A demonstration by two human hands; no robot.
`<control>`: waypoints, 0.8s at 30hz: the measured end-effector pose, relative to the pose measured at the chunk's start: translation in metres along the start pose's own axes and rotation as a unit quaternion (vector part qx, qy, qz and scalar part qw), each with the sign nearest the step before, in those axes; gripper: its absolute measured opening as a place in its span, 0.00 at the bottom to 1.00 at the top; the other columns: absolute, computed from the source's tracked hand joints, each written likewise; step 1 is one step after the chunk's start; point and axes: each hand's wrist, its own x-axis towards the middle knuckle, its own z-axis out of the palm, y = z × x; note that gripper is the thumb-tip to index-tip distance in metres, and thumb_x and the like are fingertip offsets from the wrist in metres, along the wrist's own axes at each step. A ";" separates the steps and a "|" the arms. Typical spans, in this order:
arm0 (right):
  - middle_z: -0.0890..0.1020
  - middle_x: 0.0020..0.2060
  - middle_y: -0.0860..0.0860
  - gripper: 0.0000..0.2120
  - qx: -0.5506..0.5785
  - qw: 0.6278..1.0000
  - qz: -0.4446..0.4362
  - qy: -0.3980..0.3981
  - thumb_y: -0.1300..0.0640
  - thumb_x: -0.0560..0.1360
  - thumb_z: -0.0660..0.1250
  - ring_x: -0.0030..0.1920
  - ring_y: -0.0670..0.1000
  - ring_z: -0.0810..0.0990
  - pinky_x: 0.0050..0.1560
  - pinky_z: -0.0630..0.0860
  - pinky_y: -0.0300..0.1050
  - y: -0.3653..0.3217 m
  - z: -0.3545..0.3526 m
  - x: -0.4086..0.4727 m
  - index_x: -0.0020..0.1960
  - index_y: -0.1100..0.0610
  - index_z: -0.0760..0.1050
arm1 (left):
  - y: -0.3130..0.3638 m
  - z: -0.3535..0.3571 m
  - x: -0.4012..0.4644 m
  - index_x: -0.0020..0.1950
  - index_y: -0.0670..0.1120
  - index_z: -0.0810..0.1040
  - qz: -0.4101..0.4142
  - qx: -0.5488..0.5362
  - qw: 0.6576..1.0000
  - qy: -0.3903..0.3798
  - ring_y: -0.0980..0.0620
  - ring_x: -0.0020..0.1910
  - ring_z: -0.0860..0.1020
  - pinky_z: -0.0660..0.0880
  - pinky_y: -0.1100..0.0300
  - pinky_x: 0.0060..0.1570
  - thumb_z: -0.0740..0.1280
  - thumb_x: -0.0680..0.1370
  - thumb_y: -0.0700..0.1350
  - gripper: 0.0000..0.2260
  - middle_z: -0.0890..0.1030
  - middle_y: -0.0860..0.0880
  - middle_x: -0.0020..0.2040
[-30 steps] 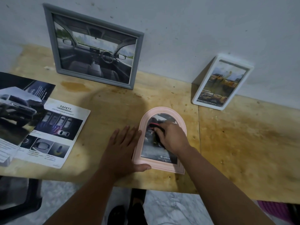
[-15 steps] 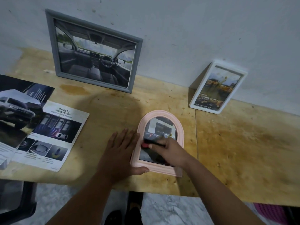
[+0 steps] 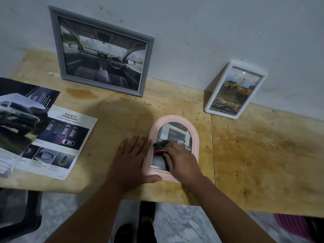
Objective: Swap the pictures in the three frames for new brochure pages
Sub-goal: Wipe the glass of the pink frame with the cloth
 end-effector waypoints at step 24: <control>0.80 0.57 0.43 0.16 -0.002 0.994 -0.047 -0.096 0.50 0.82 0.61 0.57 0.49 0.78 0.47 0.79 0.47 0.010 -0.031 0.002 0.68 0.41 0.75 | -0.001 0.002 0.001 0.83 0.47 0.60 -0.006 -0.004 1.000 -0.013 0.45 0.84 0.53 0.54 0.37 0.79 0.58 0.66 0.84 0.56 0.59 0.46 0.83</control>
